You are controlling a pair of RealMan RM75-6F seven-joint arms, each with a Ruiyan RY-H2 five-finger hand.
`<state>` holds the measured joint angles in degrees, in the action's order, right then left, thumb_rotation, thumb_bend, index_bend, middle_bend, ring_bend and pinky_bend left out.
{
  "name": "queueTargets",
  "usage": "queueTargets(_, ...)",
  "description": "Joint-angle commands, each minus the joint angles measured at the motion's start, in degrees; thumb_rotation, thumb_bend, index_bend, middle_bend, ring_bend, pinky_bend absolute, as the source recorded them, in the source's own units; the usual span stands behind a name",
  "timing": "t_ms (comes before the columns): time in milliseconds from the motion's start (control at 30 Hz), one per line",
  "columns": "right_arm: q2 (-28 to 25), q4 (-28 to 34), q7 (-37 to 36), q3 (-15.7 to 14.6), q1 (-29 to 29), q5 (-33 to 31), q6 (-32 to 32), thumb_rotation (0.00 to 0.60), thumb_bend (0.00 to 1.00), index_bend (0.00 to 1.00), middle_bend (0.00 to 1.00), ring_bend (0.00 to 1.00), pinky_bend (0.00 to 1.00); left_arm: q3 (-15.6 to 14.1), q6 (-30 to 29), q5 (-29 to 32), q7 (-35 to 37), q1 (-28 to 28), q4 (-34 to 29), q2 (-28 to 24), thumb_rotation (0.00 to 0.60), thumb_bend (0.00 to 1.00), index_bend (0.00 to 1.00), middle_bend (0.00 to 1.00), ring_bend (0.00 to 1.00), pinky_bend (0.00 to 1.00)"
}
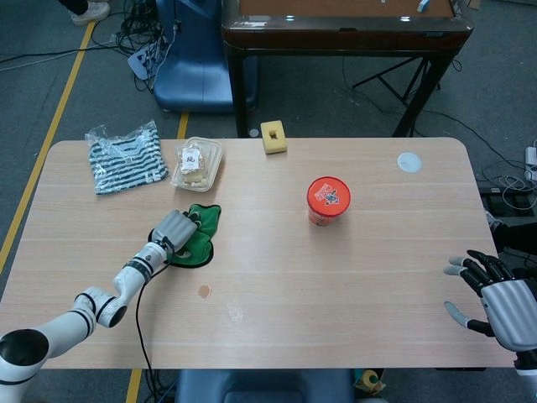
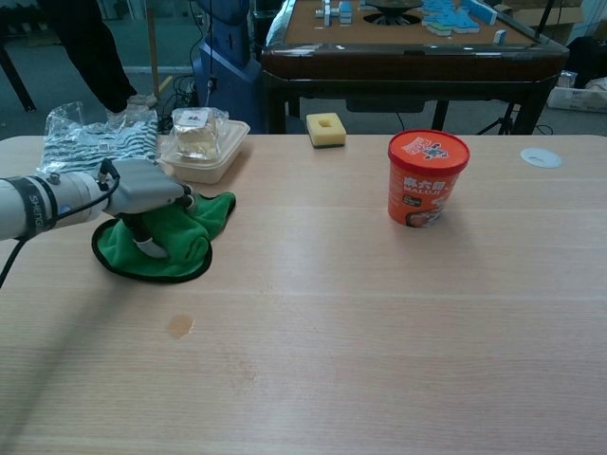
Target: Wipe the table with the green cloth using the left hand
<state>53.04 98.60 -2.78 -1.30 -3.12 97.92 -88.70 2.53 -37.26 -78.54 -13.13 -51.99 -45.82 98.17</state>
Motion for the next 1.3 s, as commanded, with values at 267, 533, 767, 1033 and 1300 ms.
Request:
queueTargets(267,-0.1,0.2,0.1,0.0,0.0,0.2,0.1,0.600,0.33,0.35,0.29,0.16,0.19,-5.6,-6.6,-9.1,17.3,1.9,3.3,0.2,0.600,0.18,0.61,0.59,0.62,0.85)
queueTargets(533,-0.1,0.4,0.2,0.0,-0.1,0.5,0.0,0.600,0.33,0.35,0.29,0.16,0.19,-8.3,-9.5,-12.9,20.6,2.5,-3.2,-2.5,0.600,0.18,0.63,0.64,0.65,0.87)
queueTargets(767,-0.2,0.5,0.3,-0.1,0.1,0.6,-0.2,0.600,0.33,0.35,0.29,0.16,0.19,-10.5,-11.3,-16.0,19.2,3.0,-9.8,-3.5,0.600,0.18,0.63,0.64,0.65,0.87)
queueTargets(1033,-0.3,0.3,0.1,-0.1,0.3,0.5,-0.4,0.600,0.33,0.35,0.29,0.16,0.19,-12.3,-14.6,-19.8,16.7,3.5,-17.1,-4.1,0.600,0.18,0.63,0.64,0.65,0.87)
queueTargets(1300,-0.2,0.0,-0.4,-0.1,0.4,0.5,-0.6,0.600,0.33,0.35,0.29,0.16,0.19,-12.3,-14.4,-20.2,12.7,3.8,-17.8,-3.8,0.600,0.18,0.63,0.64,0.65,0.87)
